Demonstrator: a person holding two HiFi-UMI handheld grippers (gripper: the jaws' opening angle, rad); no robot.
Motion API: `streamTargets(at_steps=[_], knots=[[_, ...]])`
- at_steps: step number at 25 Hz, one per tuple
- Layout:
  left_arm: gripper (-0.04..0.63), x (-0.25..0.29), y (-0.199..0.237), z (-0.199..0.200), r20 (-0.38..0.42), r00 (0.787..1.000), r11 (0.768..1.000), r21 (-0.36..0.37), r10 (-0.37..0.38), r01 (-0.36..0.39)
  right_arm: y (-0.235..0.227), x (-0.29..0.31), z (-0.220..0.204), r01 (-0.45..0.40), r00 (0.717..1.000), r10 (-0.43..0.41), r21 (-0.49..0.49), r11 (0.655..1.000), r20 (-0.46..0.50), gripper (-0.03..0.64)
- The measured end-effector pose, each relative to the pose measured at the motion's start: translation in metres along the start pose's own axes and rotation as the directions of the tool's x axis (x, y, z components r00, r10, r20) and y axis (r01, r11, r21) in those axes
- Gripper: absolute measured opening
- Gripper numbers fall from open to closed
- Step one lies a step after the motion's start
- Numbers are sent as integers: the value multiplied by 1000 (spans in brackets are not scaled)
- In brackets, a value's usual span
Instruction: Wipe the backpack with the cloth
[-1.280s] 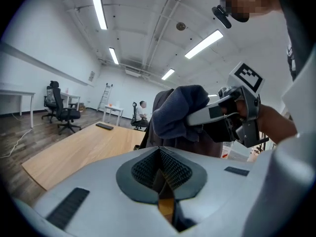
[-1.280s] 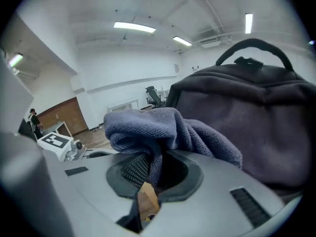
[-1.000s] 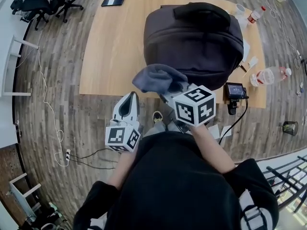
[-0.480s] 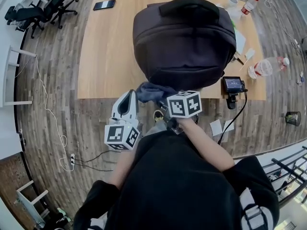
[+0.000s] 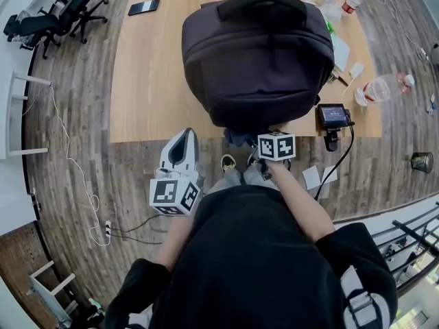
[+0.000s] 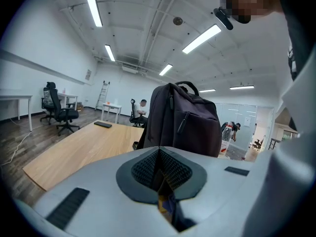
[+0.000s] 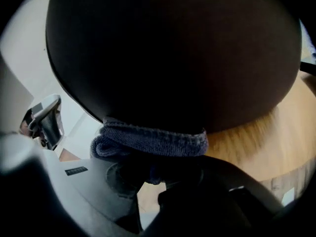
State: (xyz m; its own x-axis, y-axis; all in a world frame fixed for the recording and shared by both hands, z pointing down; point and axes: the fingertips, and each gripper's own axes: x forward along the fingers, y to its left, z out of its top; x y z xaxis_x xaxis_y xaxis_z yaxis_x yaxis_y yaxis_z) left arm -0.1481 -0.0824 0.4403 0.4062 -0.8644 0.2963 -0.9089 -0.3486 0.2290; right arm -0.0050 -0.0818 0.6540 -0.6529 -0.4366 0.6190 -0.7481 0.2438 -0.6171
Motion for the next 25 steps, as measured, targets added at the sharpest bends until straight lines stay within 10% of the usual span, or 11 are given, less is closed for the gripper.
streamTargets(at_steps=[14,25], knots=[[15,19,-21,-2,-9,998,997,19,-68,68,-107,-94,21,283,952,-279,-20,959,123,52],[15,36,-37,9,13,993,992,34,-119,118,-18,-186,90,352,919,-271,-285,892,287,52]])
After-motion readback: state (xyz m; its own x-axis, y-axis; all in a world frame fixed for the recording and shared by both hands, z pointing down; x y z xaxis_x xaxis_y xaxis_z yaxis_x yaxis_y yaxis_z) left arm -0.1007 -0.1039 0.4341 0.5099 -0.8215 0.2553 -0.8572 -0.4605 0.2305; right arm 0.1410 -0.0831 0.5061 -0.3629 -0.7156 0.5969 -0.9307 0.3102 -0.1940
